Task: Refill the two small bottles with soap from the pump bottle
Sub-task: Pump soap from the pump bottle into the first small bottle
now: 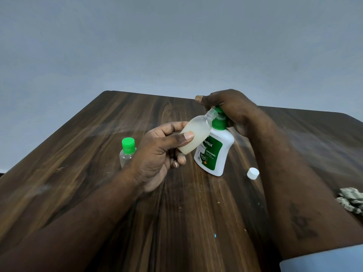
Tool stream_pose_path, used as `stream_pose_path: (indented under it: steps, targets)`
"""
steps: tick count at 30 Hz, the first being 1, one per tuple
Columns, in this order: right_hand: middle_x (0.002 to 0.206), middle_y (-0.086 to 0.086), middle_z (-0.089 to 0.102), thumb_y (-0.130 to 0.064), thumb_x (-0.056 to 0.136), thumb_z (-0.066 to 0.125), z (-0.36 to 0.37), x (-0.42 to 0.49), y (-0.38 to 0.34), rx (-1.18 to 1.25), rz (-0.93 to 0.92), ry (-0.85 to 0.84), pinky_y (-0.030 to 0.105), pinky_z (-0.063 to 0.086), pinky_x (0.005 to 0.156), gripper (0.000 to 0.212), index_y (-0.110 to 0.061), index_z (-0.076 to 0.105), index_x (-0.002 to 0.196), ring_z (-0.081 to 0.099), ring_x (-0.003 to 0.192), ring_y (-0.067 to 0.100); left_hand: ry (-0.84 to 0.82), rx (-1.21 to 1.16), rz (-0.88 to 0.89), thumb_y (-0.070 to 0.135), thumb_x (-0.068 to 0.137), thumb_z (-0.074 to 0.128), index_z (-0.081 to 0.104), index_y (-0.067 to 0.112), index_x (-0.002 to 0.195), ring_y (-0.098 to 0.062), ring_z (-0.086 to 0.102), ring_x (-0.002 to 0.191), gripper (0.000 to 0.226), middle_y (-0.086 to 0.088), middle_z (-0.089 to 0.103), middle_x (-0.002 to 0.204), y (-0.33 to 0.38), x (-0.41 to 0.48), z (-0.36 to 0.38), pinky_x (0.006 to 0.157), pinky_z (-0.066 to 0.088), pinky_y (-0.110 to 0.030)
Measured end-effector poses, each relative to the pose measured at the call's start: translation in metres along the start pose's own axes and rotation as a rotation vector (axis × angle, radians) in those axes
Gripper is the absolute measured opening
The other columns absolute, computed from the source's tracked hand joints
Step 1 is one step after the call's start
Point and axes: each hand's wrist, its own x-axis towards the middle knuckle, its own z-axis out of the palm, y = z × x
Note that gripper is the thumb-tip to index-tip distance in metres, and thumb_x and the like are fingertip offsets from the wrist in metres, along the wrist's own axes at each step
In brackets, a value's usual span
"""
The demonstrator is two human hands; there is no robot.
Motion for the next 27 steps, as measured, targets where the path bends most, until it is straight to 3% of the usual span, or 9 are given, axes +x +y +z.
stream_pose_path:
  steps: [6, 14, 21, 27]
  targets:
    - [0.067, -0.003, 0.061, -0.033, 0.09, 0.08, -0.0017, 0.0021, 0.0015, 0.029, 0.013, -0.008, 0.028, 0.046, 0.06, 0.032, -0.017, 0.061, 0.07, 0.055, 0.057, 0.013, -0.007, -0.005, 0.002, 0.021, 0.08, 0.071, 0.068, 0.006, 0.119, -0.011, 0.05, 0.043, 0.042, -0.009, 0.07, 0.082, 0.001, 0.0003, 0.0004, 0.038, 0.035, -0.017]
    - [0.069, 0.001, 0.062, -0.035, 0.084, 0.085, 0.0005, 0.004, 0.0056, 0.056, 0.042, -0.012, 0.037, 0.048, 0.073, 0.033, -0.018, 0.063, 0.067, 0.056, 0.067, 0.02, 0.0, -0.01, 0.006, 0.02, 0.08, 0.07, 0.068, 0.006, 0.118, -0.011, 0.05, 0.042, 0.041, -0.01, 0.07, 0.08, -0.0004, -0.0001, 0.0021, 0.037, 0.034, -0.017]
    - [0.066, -0.002, 0.059, -0.04, 0.087, 0.082, -0.0022, 0.0006, 0.0, 0.021, 0.013, -0.004, 0.027, 0.044, 0.058, 0.037, -0.018, 0.06, 0.068, 0.052, 0.056, 0.013, -0.002, -0.016, 0.004, 0.02, 0.08, 0.07, 0.067, 0.006, 0.118, -0.01, 0.05, 0.042, 0.041, -0.008, 0.07, 0.079, 0.0005, 0.0003, 0.0023, 0.037, 0.033, -0.017]
    - [0.077, 0.004, 0.065, -0.034, 0.086, 0.083, 0.0011, -0.0002, 0.0021, 0.052, 0.054, -0.001, 0.034, 0.052, 0.071, 0.027, -0.013, 0.068, 0.08, 0.059, 0.07, 0.019, 0.0, -0.011, 0.004, 0.02, 0.08, 0.07, 0.067, 0.004, 0.121, -0.011, 0.05, 0.042, 0.044, -0.011, 0.07, 0.083, 0.001, -0.0006, 0.0019, 0.038, 0.034, -0.017]
